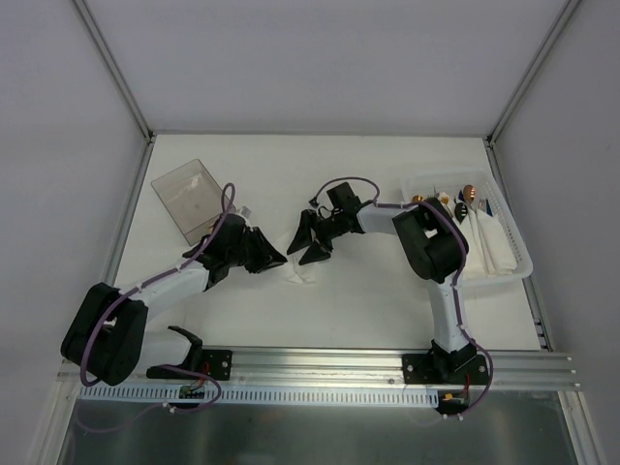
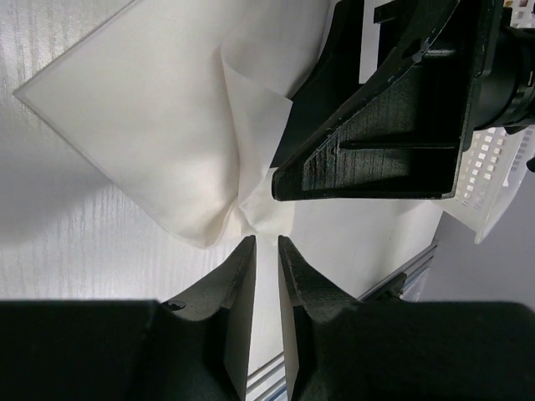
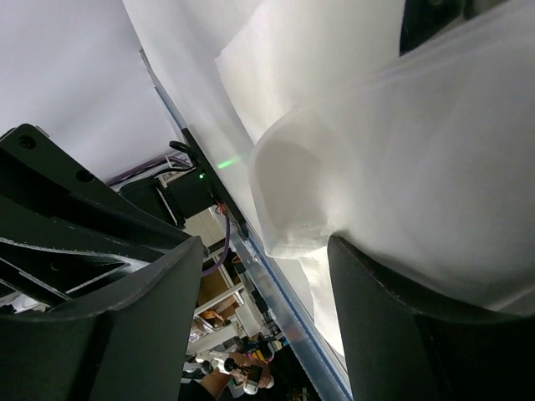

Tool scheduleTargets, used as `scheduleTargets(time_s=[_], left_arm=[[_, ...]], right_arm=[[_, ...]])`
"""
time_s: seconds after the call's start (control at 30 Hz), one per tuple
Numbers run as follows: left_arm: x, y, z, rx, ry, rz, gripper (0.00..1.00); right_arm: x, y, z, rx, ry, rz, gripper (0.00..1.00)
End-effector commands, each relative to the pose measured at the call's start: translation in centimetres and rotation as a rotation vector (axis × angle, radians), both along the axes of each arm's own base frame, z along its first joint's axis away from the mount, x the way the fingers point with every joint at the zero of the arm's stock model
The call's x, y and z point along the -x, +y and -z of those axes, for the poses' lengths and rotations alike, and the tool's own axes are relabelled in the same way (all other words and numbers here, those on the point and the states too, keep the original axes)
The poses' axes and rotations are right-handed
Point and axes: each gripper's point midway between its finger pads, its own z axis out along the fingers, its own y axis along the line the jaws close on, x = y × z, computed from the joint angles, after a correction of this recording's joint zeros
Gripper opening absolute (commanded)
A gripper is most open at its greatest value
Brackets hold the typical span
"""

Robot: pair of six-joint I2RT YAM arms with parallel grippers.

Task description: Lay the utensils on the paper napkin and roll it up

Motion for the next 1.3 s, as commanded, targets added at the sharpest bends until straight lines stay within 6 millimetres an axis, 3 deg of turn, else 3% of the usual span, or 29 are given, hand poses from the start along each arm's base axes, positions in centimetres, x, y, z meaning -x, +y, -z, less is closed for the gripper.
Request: scheduleTargets(time_s=[0.0, 0.13, 0.27, 0.47, 0.6, 0.67, 0.7, 0.73, 0.8, 0.83, 0.93, 1.1, 1.27], left_arm=[[-1.2, -0.4, -1.0, -0.013, -0.039, 0.000, 0.16], [-1.0, -0.4, -0.6, -0.003, -0.045, -0.004, 0.10], [-0.9, -0.9, -0.1, 0.010, -0.038, 0.000, 0.03], [-1.2, -2.2, 0.8, 0.020, -0.021, 0.009, 0.00], [-1.8, -2.6, 1.1, 0.031, -0.018, -0.003, 0.00], [-2.3, -2.8, 1.0, 0.037, -0.025, -0.006, 0.00], [-2.3, -3.0, 0.9, 0.040, -0.030, -0.002, 0.00], [-2.7, -3.2, 0.5, 0.047, -0.042, 0.003, 0.00], [-2.7, -3.5, 0.6, 0.048, -0.037, 0.011, 0.00], [-2.8, -3.6, 0.6, 0.049, -0.038, 0.013, 0.00], [-2.7, -3.6, 0.9, 0.044, -0.030, 0.014, 0.00], [-3.1, -3.7, 1.2, 0.042, -0.025, 0.006, 0.00], [-3.6, -4.3, 1.3, 0.039, -0.021, 0.013, 0.00]], right_arm=[[-0.8, -0.7, 3.3, 0.108, 0.017, 0.080, 0.65], [-0.6, -0.8, 3.5, 0.119, 0.052, 0.116, 0.59], [-0.9, -0.6, 3.3, 0.104, 0.047, 0.141, 0.42], [-1.0, -0.6, 3.4, 0.114, 0.054, 0.156, 0.19], [-0.8, -0.9, 3.7, 0.125, 0.065, 0.164, 0.14], [-0.7, -1.0, 3.9, 0.133, 0.065, 0.168, 0.14], [-0.7, -1.0, 3.9, 0.135, 0.067, 0.171, 0.19], [-0.7, -1.0, 3.9, 0.135, 0.071, 0.172, 0.26], [-0.8, -1.0, 4.0, 0.137, 0.069, 0.174, 0.56], [-0.8, -1.0, 4.0, 0.137, 0.071, 0.174, 0.58], [-0.8, -0.9, 4.0, 0.138, 0.077, 0.177, 0.52], [-0.8, -1.2, 4.4, 0.151, 0.089, 0.189, 0.29], [-0.7, -1.1, 4.8, 0.154, 0.103, 0.192, 0.36]])
